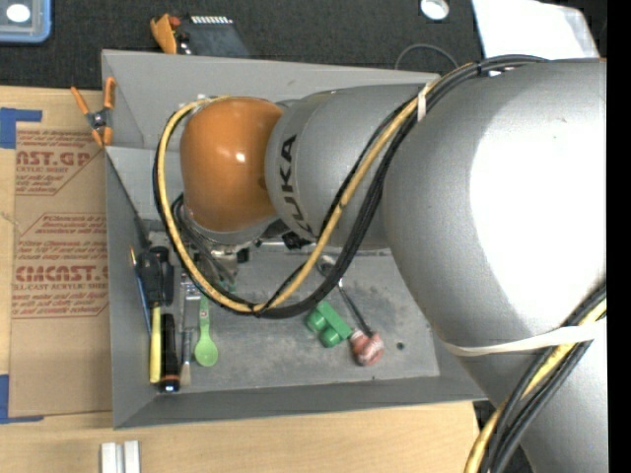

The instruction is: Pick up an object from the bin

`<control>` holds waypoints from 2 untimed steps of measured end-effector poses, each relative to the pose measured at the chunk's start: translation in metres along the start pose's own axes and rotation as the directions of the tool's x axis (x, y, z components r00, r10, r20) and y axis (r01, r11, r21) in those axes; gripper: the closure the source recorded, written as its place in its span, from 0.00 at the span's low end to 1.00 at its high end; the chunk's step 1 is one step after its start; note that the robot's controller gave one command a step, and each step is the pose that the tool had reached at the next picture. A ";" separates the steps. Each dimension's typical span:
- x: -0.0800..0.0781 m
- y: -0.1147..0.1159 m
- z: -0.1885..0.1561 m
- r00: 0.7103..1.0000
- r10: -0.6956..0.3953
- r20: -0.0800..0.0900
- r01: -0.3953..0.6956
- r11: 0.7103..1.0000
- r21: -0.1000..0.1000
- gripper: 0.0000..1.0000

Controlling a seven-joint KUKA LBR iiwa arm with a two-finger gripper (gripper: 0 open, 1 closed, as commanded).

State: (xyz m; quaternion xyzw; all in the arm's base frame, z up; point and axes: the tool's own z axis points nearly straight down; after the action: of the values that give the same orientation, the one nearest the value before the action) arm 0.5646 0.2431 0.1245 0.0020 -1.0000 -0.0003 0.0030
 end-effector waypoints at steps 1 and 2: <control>-0.002 -0.001 -0.005 1.000 0.003 0.006 -0.002 1.000 -0.002 0.00; 0.016 -0.016 0.031 0.942 -0.335 0.007 0.335 0.942 0.000 0.00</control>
Offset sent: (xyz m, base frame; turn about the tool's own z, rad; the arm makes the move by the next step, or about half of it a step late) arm -0.0289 -0.0265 -0.0545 -0.5518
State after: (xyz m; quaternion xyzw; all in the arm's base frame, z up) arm 0.5480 0.2274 0.0936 0.1719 -0.9851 -0.0012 -0.0006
